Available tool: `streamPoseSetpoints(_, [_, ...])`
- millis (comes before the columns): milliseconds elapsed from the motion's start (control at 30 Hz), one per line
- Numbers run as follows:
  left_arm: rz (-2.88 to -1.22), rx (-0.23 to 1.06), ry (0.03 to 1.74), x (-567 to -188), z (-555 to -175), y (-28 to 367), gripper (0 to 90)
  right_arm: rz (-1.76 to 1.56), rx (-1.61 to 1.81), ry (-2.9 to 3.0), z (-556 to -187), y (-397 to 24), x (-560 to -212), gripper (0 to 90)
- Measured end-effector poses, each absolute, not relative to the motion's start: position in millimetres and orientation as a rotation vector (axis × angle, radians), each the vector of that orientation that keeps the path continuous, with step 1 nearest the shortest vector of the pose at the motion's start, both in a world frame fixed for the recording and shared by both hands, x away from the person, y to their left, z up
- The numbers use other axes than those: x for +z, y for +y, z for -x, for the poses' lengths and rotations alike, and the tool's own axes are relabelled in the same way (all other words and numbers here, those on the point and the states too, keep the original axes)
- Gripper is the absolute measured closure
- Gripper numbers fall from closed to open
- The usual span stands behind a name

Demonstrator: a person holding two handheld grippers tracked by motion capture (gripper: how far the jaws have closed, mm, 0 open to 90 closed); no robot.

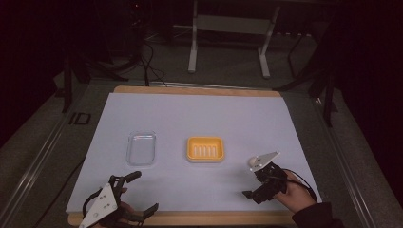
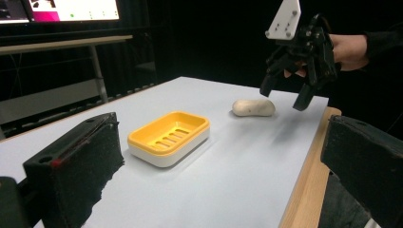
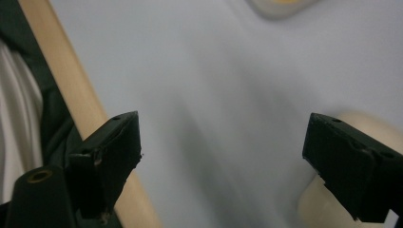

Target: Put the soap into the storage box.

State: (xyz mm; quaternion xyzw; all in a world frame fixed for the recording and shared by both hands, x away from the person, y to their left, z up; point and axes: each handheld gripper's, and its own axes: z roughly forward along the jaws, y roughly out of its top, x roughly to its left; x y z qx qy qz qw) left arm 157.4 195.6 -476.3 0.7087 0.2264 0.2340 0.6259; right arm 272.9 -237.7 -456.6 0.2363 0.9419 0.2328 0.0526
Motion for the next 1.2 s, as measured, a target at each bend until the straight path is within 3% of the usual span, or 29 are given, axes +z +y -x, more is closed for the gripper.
streamPoseSetpoints(433, [-1.623,0.532,0.521,-476,-158,195,0.1,-0.768,0.48,2.945,-276,-239,-461,12.8])
streamPoseSetpoints(1200, [-1.639,0.528,0.517,-477,-159,194,0.1,-1.173,0.002,2.978,-295,-273,-471,11.8])
